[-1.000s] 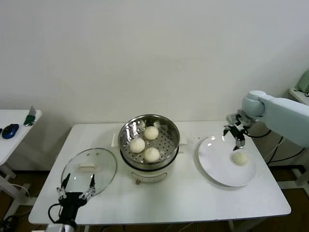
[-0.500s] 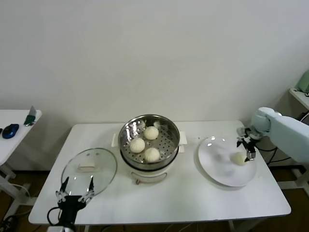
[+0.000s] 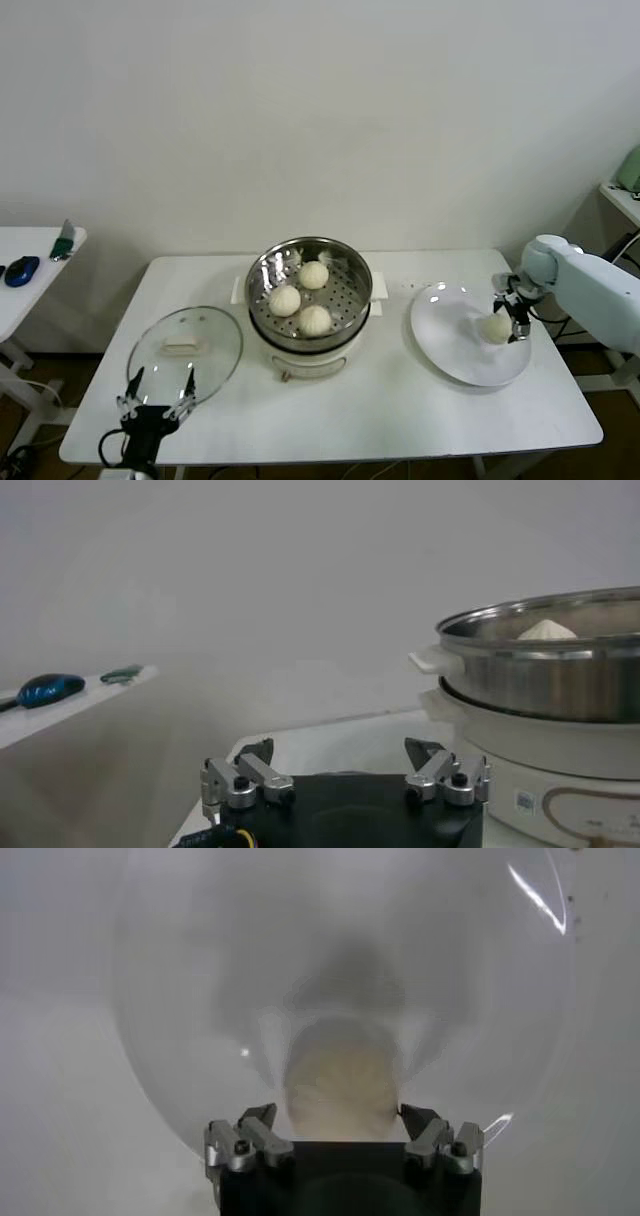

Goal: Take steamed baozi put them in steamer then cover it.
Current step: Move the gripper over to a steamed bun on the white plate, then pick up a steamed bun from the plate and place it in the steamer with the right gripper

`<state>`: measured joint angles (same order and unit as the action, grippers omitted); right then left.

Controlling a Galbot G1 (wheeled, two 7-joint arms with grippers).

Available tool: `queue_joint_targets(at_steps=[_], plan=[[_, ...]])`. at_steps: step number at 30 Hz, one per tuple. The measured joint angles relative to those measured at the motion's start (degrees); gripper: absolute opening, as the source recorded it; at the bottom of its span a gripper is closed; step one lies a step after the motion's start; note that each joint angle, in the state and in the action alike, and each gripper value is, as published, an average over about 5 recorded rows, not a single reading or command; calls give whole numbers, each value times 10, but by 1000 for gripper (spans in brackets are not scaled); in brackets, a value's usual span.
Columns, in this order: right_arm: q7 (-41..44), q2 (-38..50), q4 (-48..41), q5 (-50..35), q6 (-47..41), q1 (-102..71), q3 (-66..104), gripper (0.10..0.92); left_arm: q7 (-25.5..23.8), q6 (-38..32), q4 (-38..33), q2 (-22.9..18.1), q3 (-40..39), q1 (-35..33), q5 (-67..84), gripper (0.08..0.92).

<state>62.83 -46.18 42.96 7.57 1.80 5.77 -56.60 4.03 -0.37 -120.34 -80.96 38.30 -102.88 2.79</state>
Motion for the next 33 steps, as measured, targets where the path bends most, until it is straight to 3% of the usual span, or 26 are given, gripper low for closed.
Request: queue_joint_targets(at_steps=[9, 17, 23, 33], plan=[[-1, -12, -19, 16, 8, -11, 20, 818, -2, -3, 4, 0, -2, 1, -4, 823], [0, -17, -28, 20, 14, -11, 26, 720, -3, -4, 4, -3, -5, 0, -9, 823], [1, -17, -30, 14, 13, -4, 23, 707, -3, -6, 2, -10, -11, -2, -14, 823], [-5, -4, 11, -89, -26, 62, -36, 704, -4, -8, -6, -11, -8, -4, -12, 823]])
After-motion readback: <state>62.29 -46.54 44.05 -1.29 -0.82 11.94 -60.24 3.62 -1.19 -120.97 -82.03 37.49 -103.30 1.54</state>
